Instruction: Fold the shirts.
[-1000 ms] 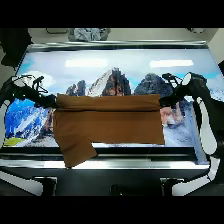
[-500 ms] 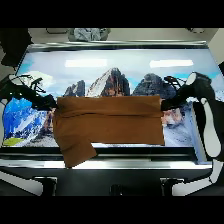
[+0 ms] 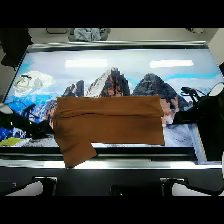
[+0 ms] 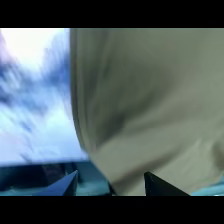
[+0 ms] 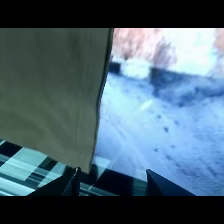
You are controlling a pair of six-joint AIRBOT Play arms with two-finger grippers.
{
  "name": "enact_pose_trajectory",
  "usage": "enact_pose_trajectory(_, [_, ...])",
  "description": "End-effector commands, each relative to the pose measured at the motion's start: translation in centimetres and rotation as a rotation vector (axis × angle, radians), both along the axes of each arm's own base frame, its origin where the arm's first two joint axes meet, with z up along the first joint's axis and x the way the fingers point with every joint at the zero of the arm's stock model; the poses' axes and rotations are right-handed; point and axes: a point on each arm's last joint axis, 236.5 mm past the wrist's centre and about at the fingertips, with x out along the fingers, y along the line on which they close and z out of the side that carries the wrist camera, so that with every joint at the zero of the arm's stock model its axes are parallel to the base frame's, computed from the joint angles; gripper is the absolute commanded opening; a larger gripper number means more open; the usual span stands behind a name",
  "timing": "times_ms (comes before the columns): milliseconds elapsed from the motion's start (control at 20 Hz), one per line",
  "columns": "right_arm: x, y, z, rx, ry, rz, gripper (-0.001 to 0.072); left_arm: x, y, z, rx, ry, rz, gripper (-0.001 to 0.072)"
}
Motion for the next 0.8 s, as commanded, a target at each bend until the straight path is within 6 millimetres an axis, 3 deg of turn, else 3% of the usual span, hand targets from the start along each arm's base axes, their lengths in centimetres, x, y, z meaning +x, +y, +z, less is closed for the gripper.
enact_pose_trajectory(0, [-2.9,1.4,-1.5,0.048,0.035,0.01,0.0501,-4.6,-3.1,-2.6,-0.058,-0.03,0.033,0.0505])
enact_pose_trajectory(250, [-3.2,1.6,-1.1,0.053,0.033,0.036,0.0501,-5.3,-4.8,-4.1,-0.075,-0.038,0.027,0.0504])
enact_pose_trajectory(400, [-3.5,1.6,-1.0,0.055,0.042,0.055,0.0501,-4.1,-4.6,-4.6,-0.037,-0.074,0.065,0.0491])
enact_pose_trajectory(450, [-3.5,1.6,-1.0,0.055,0.042,0.055,0.0501,-3.6,-4.5,-4.8,-0.025,-0.082,0.083,0.0425])
enact_pose_trajectory(550, [-3.6,1.6,-1.1,0.055,0.043,0.056,0.0502,-3.3,-4.8,-4.9,-0.013,-0.088,0.092,0.0161])
enact_pose_trajectory(600, [-3.6,1.6,-1.2,0.057,0.042,0.059,0.0516,-3.3,-5.0,-4.9,-0.012,-0.09,0.079,0.011])
enact_pose_trajectory(650, [-4.0,1.7,-1.5,0.061,0.05,0.065,0.0574,-3.4,-5.3,-4.9,-0.012,-0.091,0.067,0.0025])
enact_pose_trajectory(750, [-5.6,2.5,-2.8,0.085,0.093,0.06,0.0581,-3.4,-5.4,-4.9,-0.012,-0.093,0.056,0.0028])
